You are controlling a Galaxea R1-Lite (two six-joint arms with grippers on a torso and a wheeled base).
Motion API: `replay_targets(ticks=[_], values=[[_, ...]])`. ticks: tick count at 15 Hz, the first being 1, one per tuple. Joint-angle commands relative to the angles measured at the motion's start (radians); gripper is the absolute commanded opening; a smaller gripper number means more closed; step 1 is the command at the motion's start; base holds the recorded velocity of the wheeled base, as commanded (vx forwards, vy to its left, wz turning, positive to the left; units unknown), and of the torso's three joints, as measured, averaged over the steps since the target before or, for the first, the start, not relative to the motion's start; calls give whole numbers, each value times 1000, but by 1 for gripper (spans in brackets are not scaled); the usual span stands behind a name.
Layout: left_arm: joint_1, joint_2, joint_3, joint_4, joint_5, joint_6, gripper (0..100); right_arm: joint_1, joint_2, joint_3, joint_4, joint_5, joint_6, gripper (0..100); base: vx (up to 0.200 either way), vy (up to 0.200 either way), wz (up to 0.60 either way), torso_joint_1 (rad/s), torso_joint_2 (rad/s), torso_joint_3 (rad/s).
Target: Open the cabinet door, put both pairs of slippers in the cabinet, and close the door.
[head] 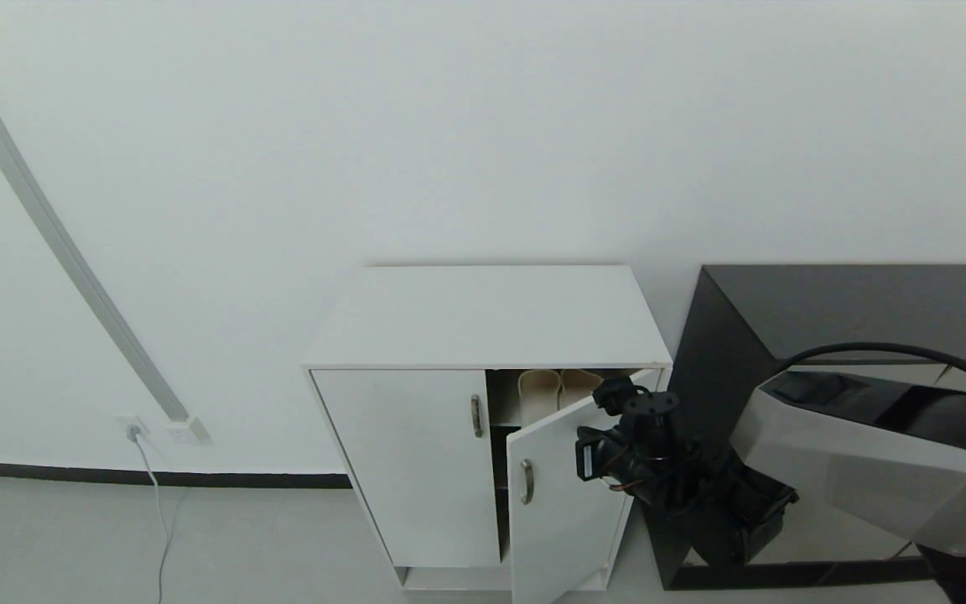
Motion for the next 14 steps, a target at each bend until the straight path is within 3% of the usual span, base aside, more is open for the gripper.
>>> replay_targets(ticks=[1,14], values=[[0,1,0,0,0,1,0,-10,20,-26,3,0,0,0,0,0,0,0,0,0],[0,1,0,0,0,-1,0,-32,105,-250,138,-12,0,0,0,0,0,0,0,0]])
